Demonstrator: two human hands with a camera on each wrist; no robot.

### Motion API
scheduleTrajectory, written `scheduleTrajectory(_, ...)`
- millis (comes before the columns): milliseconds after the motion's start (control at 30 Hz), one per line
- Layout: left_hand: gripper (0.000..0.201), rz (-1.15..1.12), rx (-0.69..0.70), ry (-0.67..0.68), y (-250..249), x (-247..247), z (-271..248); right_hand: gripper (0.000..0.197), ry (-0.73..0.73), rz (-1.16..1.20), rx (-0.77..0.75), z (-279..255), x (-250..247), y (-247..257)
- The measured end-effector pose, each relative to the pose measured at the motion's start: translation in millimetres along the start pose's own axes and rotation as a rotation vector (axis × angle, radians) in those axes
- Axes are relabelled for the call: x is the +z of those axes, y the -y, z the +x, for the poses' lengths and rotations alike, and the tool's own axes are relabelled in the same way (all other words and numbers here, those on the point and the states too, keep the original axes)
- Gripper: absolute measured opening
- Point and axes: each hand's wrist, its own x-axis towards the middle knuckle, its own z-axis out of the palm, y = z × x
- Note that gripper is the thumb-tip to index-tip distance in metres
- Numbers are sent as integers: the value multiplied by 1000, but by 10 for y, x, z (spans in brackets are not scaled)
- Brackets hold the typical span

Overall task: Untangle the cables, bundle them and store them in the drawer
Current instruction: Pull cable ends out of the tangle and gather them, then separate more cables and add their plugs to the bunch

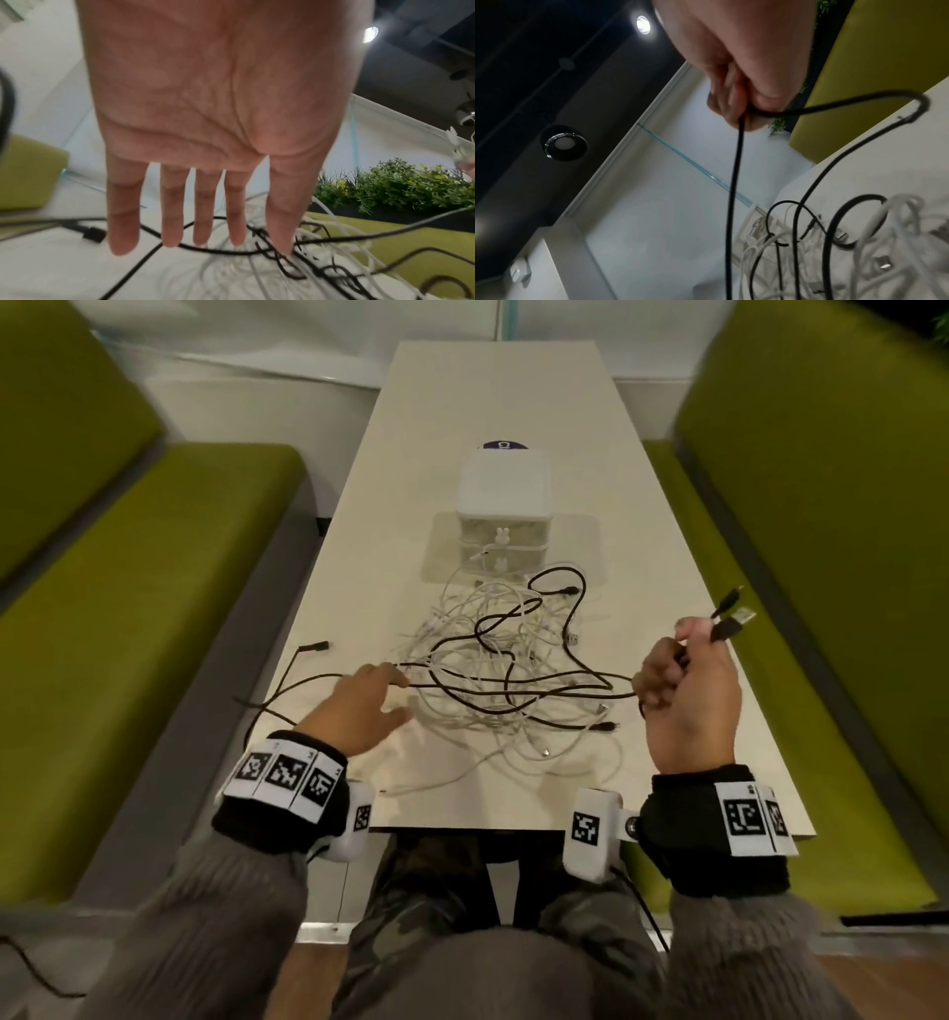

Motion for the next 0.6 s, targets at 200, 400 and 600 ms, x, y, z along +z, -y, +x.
scheduleTrajectory(200,7,-196,203,-463,-518,-319,-166,29,194,331,-117,-188,74,226)
scheduleTrajectory(400,69,-372,572,-111,-1337,-4,-213,30,444,320,-102,-384,272,261)
scheduleTrajectory(600,74,-242,356,56,-1144,198,50,26,570,258,-173,-391,113,449)
